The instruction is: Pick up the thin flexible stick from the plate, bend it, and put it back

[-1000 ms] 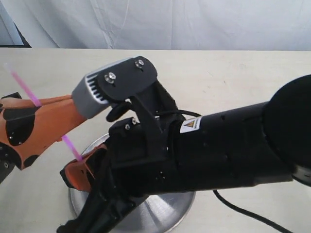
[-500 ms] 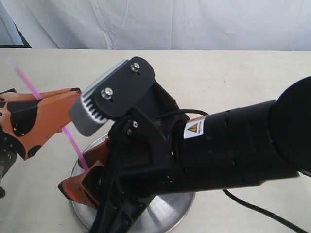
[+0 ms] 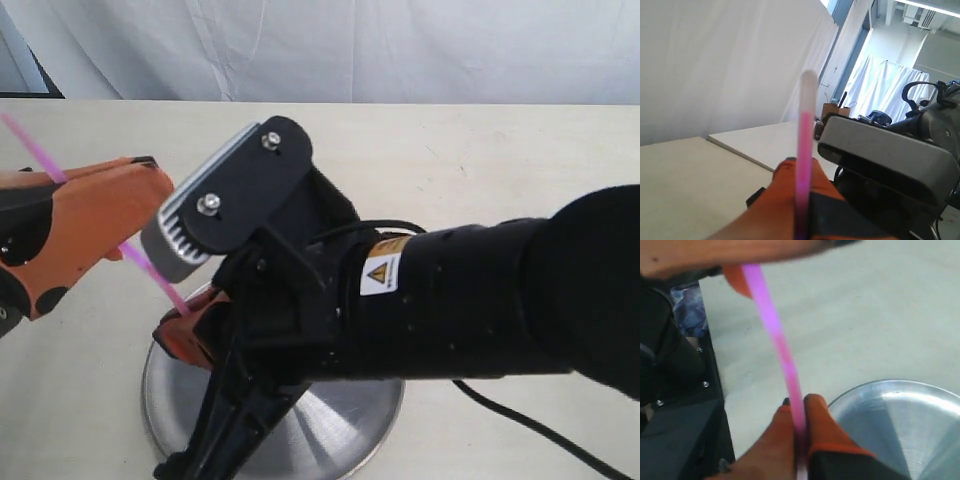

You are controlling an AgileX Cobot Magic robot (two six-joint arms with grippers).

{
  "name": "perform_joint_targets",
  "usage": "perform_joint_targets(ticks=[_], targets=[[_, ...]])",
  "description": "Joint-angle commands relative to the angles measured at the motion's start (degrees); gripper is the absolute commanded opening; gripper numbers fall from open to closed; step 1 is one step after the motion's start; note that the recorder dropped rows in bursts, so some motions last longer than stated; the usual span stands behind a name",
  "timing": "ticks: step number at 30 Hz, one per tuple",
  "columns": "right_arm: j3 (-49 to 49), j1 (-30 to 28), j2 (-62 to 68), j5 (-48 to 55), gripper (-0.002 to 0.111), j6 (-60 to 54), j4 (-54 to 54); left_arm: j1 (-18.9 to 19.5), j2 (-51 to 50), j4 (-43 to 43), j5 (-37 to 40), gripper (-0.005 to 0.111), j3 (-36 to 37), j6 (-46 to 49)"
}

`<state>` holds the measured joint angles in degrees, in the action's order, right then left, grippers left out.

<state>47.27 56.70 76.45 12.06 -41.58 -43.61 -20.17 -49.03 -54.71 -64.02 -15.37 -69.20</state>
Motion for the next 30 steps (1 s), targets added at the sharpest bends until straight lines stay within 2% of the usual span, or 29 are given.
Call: perform_joint_targets(ticks=[1,9,17,18,20,21,23,26,30], targets=[[-0.32,-0.09,5.09,-3.41,0.000,0.19,2.36,-0.05,0.14,0.94,-3.91,0.000,-0.34,-2.61],[-0.32,-0.09,10.80,-5.73,0.000,0.19,3.08,-0.05,0.14,0.82,-3.58,0.000,-0.34,-2.53],[-0.32,-0.09,1.12,0.67,0.000,1.41,3.08,-0.05,0.14,-3.76,6.98,0.002,-0.34,-2.31],[-0.32,-0.09,0.54,1.15,0.000,1.55,3.08,-0.05,0.14,-3.76,7.88,0.006,-0.34,-2.31],[-0.32,-0.21,0.00,1.56,0.000,2.81,3.08,-0.05,0.14,-3.76,8.13,0.027,-0.34,-2.31],[-0.32,-1.18,0.00,2.46,0.000,4.23,3.19,-0.05,0.14,-3.55,8.43,0.042,-0.34,-2.76],[-0.67,-4.36,-0.14,4.35,0.000,7.32,4.25,-0.05,0.14,-3.55,9.10,0.061,-0.34,-2.87],[-2.87,-8.90,-0.24,4.23,0.000,11.84,7.76,-0.05,0.36,-4.62,9.10,0.057,-0.34,-2.87],[-5.19,-11.93,-0.24,5.10,0.000,11.84,7.99,-0.05,0.75,-8.46,9.10,0.034,-0.34,-2.76]])
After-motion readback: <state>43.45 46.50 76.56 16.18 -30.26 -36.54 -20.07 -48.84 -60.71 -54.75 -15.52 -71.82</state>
